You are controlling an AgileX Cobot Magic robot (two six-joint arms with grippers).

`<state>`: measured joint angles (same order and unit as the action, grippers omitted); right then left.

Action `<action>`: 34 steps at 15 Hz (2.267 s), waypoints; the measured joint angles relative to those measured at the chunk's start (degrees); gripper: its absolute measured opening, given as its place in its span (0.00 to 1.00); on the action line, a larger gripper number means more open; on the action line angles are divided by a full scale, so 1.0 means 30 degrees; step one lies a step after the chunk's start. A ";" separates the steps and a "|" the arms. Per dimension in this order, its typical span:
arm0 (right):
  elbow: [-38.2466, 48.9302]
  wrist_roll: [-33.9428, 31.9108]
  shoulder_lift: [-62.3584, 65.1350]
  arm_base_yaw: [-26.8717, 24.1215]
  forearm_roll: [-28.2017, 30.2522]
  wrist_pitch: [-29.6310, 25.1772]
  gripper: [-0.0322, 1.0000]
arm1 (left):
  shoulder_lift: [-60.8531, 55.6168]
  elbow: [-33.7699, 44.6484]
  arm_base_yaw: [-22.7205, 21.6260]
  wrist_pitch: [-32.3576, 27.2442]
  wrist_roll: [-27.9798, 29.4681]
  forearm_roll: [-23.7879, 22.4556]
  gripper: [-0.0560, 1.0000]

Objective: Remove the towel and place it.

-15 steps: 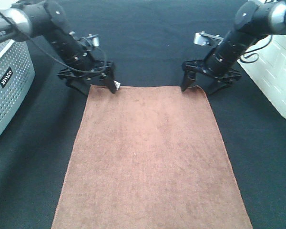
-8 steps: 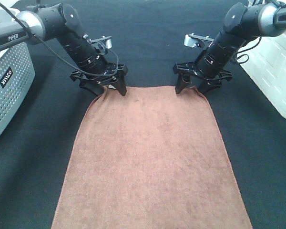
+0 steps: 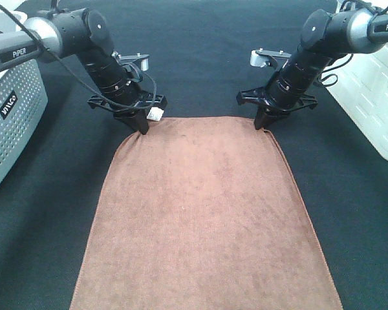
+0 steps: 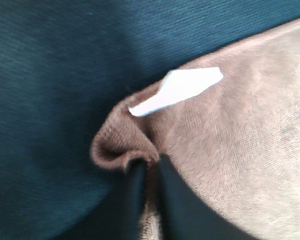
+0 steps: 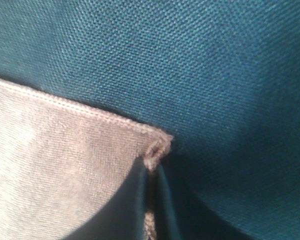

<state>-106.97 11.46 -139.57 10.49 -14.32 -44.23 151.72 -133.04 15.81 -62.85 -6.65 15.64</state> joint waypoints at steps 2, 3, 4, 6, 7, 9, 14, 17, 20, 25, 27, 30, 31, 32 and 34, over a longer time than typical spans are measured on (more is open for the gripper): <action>0.0057 0.0000 0.0095 0.0153 0.0592 0.0306 0.03 | 0.0000 0.0000 0.0076 0.0019 0.0000 -0.0325 0.07; 0.0095 0.0000 0.0153 0.0153 0.0745 0.0764 0.03 | -0.0019 0.0000 0.0115 0.0057 -0.0019 -0.0439 0.07; 0.0115 0.0000 0.0286 0.0153 0.0840 0.1318 0.03 | -0.0057 0.0019 0.0172 0.0172 -0.0019 -0.0630 0.07; 0.0019 0.0000 0.0535 0.0153 0.0993 0.2292 0.03 | -0.0210 -0.0172 0.0191 0.0821 -0.0038 -0.1280 0.06; -0.0306 0.0000 0.0535 0.0153 0.1108 0.2636 0.03 | -0.0210 -0.0668 0.0191 0.1146 -0.0038 -0.1566 0.06; -0.1031 0.0000 0.0554 0.0153 0.1222 0.3457 0.03 | -0.0229 -0.1623 0.0191 0.1910 -0.0038 -0.2139 0.06; -0.2349 0.0000 0.0554 0.0153 0.1642 0.6704 0.03 | -0.0229 -0.2464 0.0172 0.6092 -0.0057 -0.3247 0.06; -0.2483 0.0000 0.0458 0.0153 0.1642 0.8327 0.03 | -0.0210 -0.2464 0.0172 0.8747 -0.0057 -0.3610 0.06; -0.3571 0.0000 -0.0516 0.0153 0.1642 0.8747 0.03 | 0.0019 -0.2483 0.0172 1.0772 -0.0286 -0.3648 0.06; -0.4316 0.0000 -0.1872 0.0153 0.1585 0.9473 0.03 | 0.1241 -0.2483 0.0172 1.2414 -0.0497 -0.3686 0.06; -0.4316 0.0000 -0.2196 0.0153 0.1566 0.9759 0.03 | 0.1432 -0.2483 0.0172 1.2758 -0.0497 -0.3686 0.06; -0.4335 0.0000 -0.2979 -0.0019 0.1261 1.0313 0.03 | 0.2177 -0.2483 0.0172 1.3617 -0.0497 -0.3705 0.06; -0.4545 0.0000 -0.3170 -0.0115 0.1222 1.0313 0.03 | 0.2387 -0.2483 0.0172 1.3961 -0.0497 -0.3705 0.06; -0.4966 0.0000 -0.3514 -0.0229 0.1165 1.0313 0.03 | 0.2559 -0.2483 0.0172 1.4400 -0.0497 -0.3686 0.06; -0.5940 0.0000 -0.4202 -0.0306 0.0821 1.0256 0.03 | 0.2903 -0.2483 0.0172 1.5107 -0.0497 -0.3610 0.06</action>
<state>-124.79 11.46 -152.18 9.57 -11.86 -13.46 160.43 -140.49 16.33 -17.53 -8.14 4.81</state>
